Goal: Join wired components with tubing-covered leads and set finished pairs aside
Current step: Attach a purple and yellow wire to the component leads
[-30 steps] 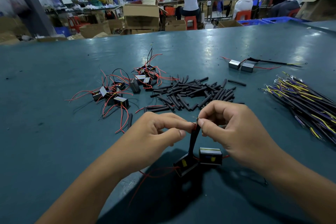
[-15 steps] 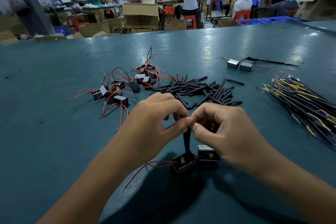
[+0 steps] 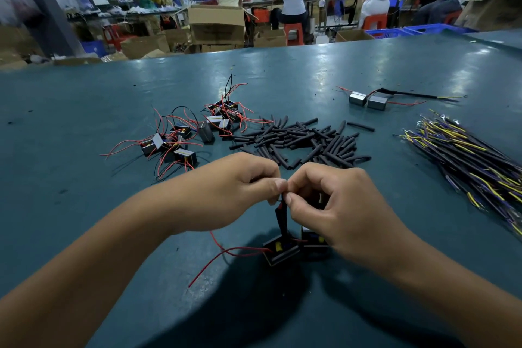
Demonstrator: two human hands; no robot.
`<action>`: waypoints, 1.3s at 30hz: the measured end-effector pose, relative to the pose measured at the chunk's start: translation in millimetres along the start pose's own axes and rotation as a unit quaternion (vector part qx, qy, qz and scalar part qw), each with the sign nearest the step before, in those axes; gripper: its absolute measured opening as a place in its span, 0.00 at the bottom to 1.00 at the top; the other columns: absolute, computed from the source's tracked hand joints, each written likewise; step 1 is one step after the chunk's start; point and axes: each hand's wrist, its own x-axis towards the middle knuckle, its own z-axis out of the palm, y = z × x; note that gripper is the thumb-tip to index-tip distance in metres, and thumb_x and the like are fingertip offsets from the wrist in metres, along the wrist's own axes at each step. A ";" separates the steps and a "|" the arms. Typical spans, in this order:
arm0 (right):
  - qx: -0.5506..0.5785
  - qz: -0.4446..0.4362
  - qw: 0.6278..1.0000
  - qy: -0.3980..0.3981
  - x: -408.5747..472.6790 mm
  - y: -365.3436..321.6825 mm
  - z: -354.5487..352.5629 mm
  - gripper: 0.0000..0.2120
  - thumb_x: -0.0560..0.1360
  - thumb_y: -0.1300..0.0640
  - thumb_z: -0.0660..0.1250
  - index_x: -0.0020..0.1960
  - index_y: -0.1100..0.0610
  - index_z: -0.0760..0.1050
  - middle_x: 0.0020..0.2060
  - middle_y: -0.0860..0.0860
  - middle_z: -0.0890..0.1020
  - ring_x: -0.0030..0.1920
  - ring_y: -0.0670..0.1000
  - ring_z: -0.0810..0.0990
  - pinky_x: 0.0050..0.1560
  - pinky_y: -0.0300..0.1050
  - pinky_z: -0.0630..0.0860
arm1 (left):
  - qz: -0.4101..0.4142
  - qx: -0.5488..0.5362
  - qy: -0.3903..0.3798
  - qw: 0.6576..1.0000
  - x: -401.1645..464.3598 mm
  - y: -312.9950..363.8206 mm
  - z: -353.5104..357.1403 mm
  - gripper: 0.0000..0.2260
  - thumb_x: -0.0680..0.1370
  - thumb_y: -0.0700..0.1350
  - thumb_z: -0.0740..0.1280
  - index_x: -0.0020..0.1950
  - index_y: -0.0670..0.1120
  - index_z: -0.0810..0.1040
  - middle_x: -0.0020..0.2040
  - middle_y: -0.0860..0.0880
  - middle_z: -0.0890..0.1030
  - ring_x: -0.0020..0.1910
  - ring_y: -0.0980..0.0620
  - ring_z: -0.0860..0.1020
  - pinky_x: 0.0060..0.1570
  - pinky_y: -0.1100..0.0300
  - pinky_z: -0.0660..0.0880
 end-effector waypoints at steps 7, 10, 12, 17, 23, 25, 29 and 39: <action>-0.006 -0.003 1.000 -0.003 -1.2 -4.0 1.8 0.07 0.76 0.60 0.71 0.40 0.52 0.78 0.27 0.49 0.78 0.25 0.42 0.71 0.28 0.31 0.66 | -0.129 -0.320 -0.054 0.937 2.8 -6.0 11.7 0.15 0.80 0.41 0.62 0.33 0.46 0.72 0.30 0.50 0.71 0.28 0.54 0.63 0.29 0.62 0.58; 0.003 0.002 1.000 0.003 0.5 -2.4 1.6 0.08 0.75 0.61 0.72 0.39 0.52 0.78 0.27 0.47 0.78 0.26 0.42 0.71 0.28 0.32 0.67 | -0.096 -0.306 -0.011 0.947 2.7 -14.5 12.7 0.13 0.80 0.41 0.64 0.35 0.45 0.75 0.31 0.50 0.73 0.29 0.54 0.66 0.30 0.61 0.61; 0.007 0.006 1.000 0.007 0.8 -0.3 0.6 0.07 0.75 0.59 0.72 0.39 0.51 0.78 0.27 0.45 0.78 0.26 0.42 0.72 0.29 0.32 0.68 | 0.009 -0.158 0.056 0.986 -1.6 -23.3 8.9 0.09 0.79 0.41 0.67 0.39 0.47 0.79 0.33 0.51 0.75 0.31 0.54 0.71 0.32 0.59 0.67; 0.009 0.009 1.000 0.008 1.0 -0.7 0.0 0.04 0.73 0.53 0.69 0.39 0.49 0.78 0.29 0.46 0.80 0.26 0.43 0.73 0.27 0.33 0.69 | 0.210 0.052 0.152 0.964 -9.2 -33.6 2.6 0.06 0.75 0.42 0.74 0.51 0.48 0.83 0.47 0.52 0.78 0.41 0.56 0.74 0.42 0.67 0.69; 0.013 0.007 1.000 0.002 1.2 -1.3 0.5 0.04 0.73 0.55 0.70 0.39 0.49 0.79 0.28 0.45 0.79 0.25 0.44 0.73 0.27 0.34 0.69 | 0.277 0.156 0.183 0.930 -2.1 -32.6 2.4 0.05 0.77 0.44 0.71 0.50 0.45 0.84 0.48 0.50 0.78 0.47 0.51 0.76 0.48 0.56 0.74; 0.016 0.006 1.000 0.000 1.3 -1.3 0.8 0.04 0.74 0.56 0.70 0.40 0.50 0.79 0.28 0.47 0.79 0.25 0.47 0.73 0.26 0.37 0.69 | 0.292 0.184 0.167 0.923 -0.5 -29.8 -1.9 0.05 0.78 0.44 0.70 0.50 0.44 0.84 0.48 0.49 0.79 0.47 0.48 0.75 0.46 0.53 0.74; 0.019 0.001 1.000 -0.002 0.7 -1.4 0.0 0.05 0.74 0.58 0.70 0.40 0.52 0.79 0.27 0.49 0.78 0.25 0.43 0.69 0.26 0.40 0.68 | 0.285 0.213 0.131 0.925 0.8 -24.4 -4.0 0.05 0.81 0.45 0.67 0.51 0.45 0.81 0.47 0.52 0.77 0.47 0.51 0.73 0.47 0.59 0.71; -0.016 -0.012 1.000 0.000 -1.4 -4.3 1.5 0.04 0.74 0.55 0.69 0.41 0.51 0.80 0.27 0.47 0.78 0.26 0.47 0.72 0.26 0.38 0.68 | 0.047 -0.126 -0.010 0.991 -2.3 -17.7 -0.9 0.08 0.79 0.47 0.68 0.42 0.46 0.79 0.34 0.44 0.71 0.35 0.48 0.65 0.34 0.48 0.63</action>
